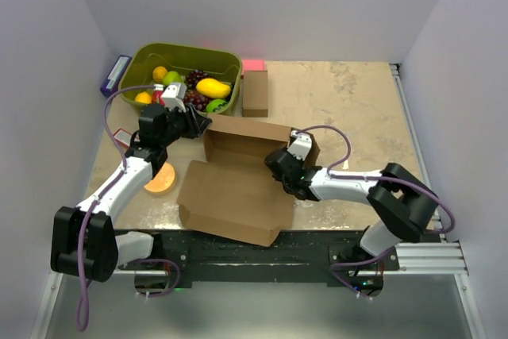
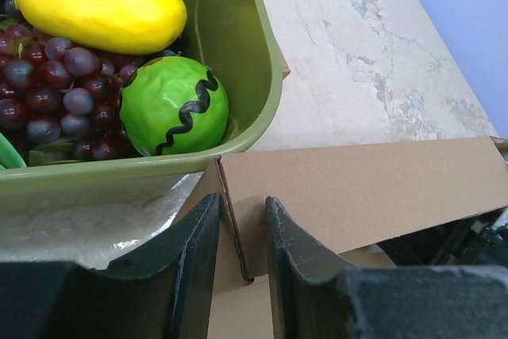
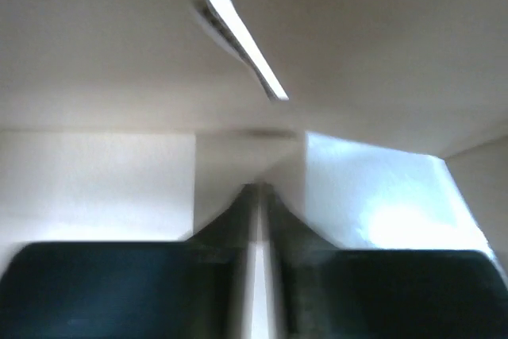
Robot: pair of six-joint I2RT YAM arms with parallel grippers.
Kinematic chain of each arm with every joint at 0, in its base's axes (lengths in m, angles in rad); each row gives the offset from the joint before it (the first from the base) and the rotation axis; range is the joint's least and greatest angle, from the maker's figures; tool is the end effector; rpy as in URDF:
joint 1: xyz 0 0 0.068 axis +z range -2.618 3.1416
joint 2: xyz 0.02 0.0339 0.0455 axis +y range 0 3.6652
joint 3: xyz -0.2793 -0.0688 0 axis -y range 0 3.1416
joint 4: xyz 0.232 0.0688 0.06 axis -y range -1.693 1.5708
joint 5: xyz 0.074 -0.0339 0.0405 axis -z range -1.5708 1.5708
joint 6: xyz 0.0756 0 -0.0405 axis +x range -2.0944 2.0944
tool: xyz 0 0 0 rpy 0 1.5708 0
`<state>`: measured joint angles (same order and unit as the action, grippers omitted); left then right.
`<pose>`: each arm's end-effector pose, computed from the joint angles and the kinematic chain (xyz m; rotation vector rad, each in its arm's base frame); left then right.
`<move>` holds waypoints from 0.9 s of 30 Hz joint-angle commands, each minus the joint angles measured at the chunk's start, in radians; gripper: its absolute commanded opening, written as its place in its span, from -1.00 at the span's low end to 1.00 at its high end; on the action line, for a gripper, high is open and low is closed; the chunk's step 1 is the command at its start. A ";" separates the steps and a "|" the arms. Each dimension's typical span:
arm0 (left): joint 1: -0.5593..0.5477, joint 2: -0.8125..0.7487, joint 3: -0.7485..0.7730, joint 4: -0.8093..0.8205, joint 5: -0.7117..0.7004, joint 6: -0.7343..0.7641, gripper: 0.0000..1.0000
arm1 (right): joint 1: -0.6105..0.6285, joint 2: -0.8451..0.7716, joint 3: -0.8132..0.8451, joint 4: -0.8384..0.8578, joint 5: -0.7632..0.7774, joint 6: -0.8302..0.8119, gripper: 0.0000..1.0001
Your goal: Fold the paper box
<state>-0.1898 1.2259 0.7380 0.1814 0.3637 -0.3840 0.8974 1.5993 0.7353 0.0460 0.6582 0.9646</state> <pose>0.2861 -0.0824 0.2770 0.0707 1.9215 -0.7310 0.2331 0.2180 0.1576 0.3669 2.1661 0.2464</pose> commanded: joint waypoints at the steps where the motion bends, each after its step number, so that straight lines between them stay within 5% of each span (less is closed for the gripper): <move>1: -0.005 0.027 -0.002 -0.071 0.001 0.007 -0.35 | 0.015 -0.130 0.038 -0.240 -0.017 -0.021 -0.34; 6: -0.005 0.026 -0.002 -0.071 0.004 0.007 -0.35 | 0.015 -0.330 0.049 -0.369 -0.055 -0.082 0.09; 15: -0.007 0.029 -0.003 -0.069 0.007 0.005 -0.35 | 0.002 -0.659 0.075 -0.689 0.027 -0.089 0.47; 27: -0.019 0.018 -0.003 -0.079 -0.015 0.020 -0.36 | -0.120 -0.540 0.059 -0.529 -0.011 -0.233 0.51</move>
<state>-0.1928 1.2266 0.7380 0.1825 0.3614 -0.3836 0.7876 1.0027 0.7799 -0.5610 0.6582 0.7834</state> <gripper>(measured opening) 0.331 0.772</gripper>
